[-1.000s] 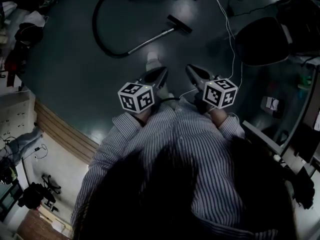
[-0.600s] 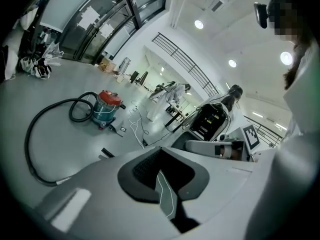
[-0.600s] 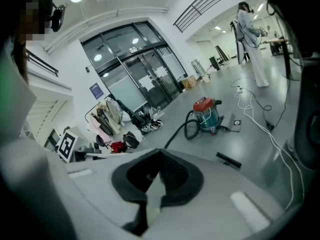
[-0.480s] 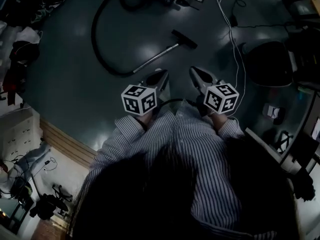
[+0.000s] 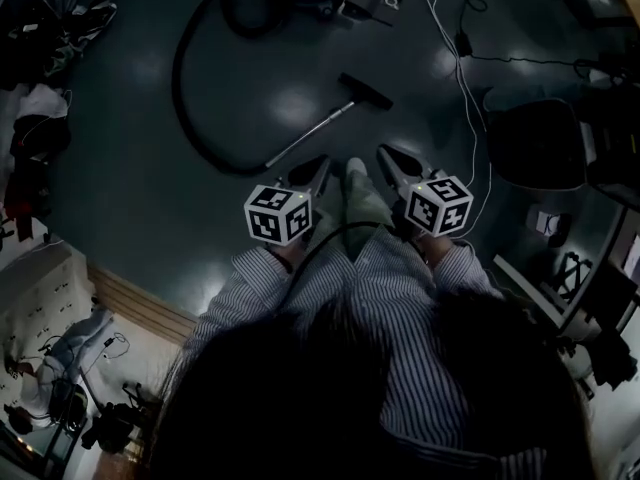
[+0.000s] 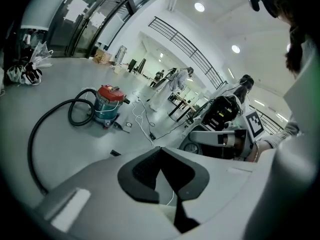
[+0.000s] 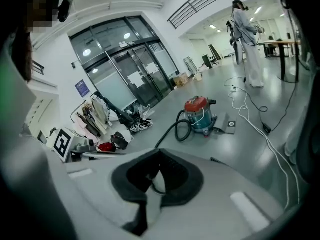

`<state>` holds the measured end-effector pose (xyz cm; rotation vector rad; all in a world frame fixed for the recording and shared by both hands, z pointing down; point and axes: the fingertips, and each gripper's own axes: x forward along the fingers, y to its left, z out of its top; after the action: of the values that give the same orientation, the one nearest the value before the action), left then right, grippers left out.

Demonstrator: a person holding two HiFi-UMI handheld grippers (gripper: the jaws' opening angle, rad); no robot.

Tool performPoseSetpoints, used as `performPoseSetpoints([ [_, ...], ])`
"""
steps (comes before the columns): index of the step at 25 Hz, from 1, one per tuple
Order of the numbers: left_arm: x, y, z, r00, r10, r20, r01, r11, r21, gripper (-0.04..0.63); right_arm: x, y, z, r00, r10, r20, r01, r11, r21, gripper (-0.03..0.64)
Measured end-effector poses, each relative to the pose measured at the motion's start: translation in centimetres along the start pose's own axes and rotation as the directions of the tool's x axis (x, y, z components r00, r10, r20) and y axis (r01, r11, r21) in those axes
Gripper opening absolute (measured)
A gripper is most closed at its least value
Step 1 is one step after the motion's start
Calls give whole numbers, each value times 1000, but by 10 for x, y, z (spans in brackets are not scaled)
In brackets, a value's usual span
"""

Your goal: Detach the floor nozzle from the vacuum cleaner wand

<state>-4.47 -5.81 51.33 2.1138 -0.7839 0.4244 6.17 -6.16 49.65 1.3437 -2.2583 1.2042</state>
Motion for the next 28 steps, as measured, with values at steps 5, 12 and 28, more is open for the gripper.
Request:
performPoseSetpoints([
  [5, 46, 12, 1, 1000, -29, 2, 29, 1000, 0, 6, 36, -41, 4, 1000, -1, -30, 0, 999, -34, 2],
  [12, 125, 82, -21, 1000, -22, -2, 22, 996, 81, 6, 111, -112, -23, 999, -34, -26, 31, 993, -111, 2],
  [28, 311, 344, -234, 961, 82, -265, 61, 870, 489, 46, 307, -335, -196, 998, 15, -59, -31, 964, -264, 2],
])
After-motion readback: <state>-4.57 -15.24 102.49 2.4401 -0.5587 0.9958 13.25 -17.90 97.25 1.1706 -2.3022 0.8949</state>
